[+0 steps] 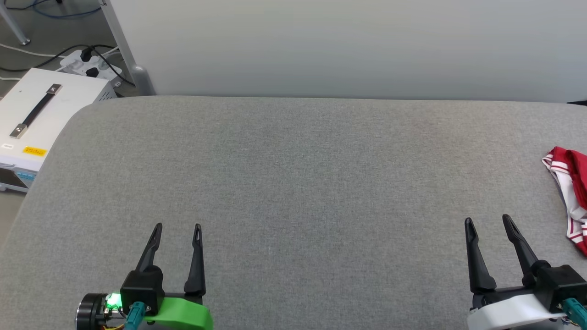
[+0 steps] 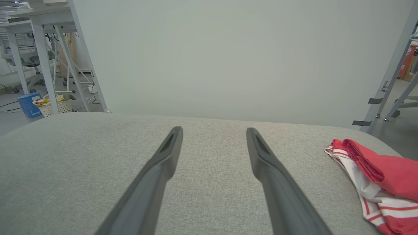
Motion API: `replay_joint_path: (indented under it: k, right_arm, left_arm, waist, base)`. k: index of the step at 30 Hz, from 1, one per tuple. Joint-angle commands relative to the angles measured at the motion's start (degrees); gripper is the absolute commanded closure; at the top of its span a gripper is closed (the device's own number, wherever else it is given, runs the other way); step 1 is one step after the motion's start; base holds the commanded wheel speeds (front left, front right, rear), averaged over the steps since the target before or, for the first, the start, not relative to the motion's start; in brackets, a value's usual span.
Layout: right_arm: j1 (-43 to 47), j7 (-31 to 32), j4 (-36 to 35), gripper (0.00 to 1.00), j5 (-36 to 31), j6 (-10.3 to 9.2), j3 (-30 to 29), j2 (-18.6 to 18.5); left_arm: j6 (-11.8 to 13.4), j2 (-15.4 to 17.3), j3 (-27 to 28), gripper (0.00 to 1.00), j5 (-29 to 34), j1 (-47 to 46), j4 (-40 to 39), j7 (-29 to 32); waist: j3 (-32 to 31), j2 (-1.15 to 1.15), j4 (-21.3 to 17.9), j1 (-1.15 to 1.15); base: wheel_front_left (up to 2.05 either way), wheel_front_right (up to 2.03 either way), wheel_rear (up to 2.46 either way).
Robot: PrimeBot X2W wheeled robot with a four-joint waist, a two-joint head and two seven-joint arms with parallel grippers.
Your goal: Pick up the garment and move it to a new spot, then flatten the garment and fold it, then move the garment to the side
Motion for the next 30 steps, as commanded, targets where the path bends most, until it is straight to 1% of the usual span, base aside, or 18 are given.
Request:
replay_joint_path:
  k: [1, 13, 14, 30]
  right_arm:
    - [1.0, -0.3, -0.6, 0.0, -0.2, -0.05, -0.3, 0.2]
    - [2.5, -0.3, -1.1, 0.0, 0.6, -0.05, -0.6, 0.3]
    - [1.9, 0.0, -0.9, 1.0, 0.3, 0.0, -0.4, 0.2]
    - [1.1, 1.5, -0.6, 1.0, -0.3, -0.01, -0.2, 0.2]
  left_arm:
    - [-0.3, -0.4, 0.1, 0.0, -0.3, 1.0, -0.2, -0.3]
    - [-1.3, -0.9, 0.8, 0.0, -0.2, 1.7, -0.4, -0.3]
    - [-1.0, -0.5, 0.6, 1.0, 0.0, 0.7, -0.2, 0.0]
    - [-1.0, -0.7, 0.7, 1.0, 0.3, 0.2, -0.4, 1.5]
  waist:
    - [-0.3, 0.0, 0.0, 0.0]
    - [-0.7, 0.0, -0.6, 0.0]
    - [-0.7, 0.0, -0.6, 0.0]
    - [-0.8, 0.0, -0.7, 0.0]
  base:
    - [0.0, 0.0, 0.0]
    - [0.0, 0.0, 0.0]
    - [0.0, 0.0, 0.0]
    - [0.0, 0.0, 0.0]
